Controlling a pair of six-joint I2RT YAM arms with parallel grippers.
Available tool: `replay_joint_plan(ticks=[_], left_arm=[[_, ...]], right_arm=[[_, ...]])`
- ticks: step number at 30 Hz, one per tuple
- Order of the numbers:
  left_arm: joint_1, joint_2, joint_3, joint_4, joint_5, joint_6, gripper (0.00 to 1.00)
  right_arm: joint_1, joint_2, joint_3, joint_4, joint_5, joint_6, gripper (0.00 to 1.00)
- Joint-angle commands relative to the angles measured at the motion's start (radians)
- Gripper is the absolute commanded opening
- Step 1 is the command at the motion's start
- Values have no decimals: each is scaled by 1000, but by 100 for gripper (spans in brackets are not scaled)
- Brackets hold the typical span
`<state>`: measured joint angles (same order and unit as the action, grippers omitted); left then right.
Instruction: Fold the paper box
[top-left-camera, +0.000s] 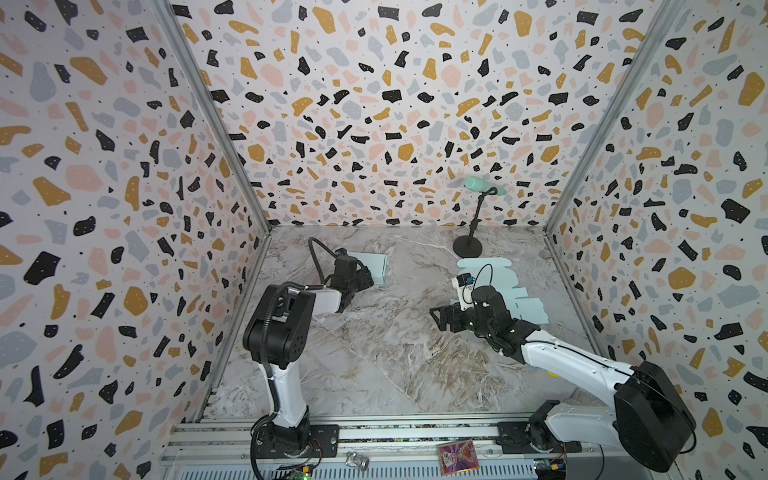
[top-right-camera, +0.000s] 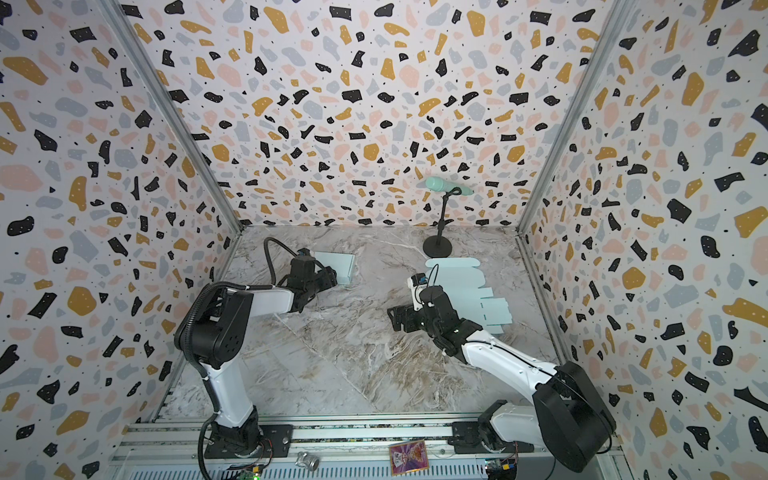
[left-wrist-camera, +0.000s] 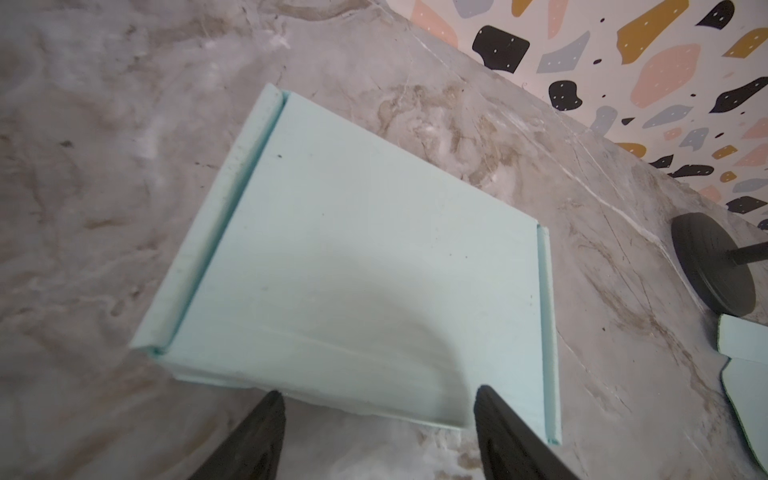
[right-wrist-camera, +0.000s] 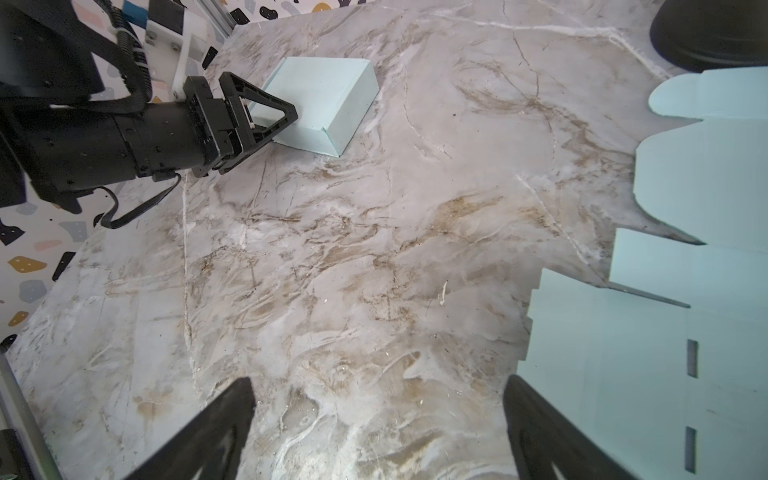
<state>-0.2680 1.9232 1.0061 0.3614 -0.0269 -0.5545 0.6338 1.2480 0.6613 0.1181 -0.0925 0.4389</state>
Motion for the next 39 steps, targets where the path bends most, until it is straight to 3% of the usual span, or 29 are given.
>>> replay_joint_plan(ticks=[1,15,16,17,18,24,39], left_arm=[[11,3,29,14,2,32,73],[9,-64,-52,46,70,-4,71],[7,-69,-65,57,73,-12,60],[4,-77,-83,67,74,-19,40],[1,-82,-96,75,76,-23,27],[-8,-65,-110,90,83,-24,9],[-46,72,17,143,108,-82,8]], right_arm=[[-5,-33,44,-28,11,-13,94],[-20,-101,48,-92,53,-36,94],[-21,-108,44,-95,53,-35,94],[-21,-115,40,-96,55,-34,94],[-22,-121,35,-97,56,-31,94],[-20,-132,21,-98,57,-25,94],[-37,-120,16,-87,53,-29,94]])
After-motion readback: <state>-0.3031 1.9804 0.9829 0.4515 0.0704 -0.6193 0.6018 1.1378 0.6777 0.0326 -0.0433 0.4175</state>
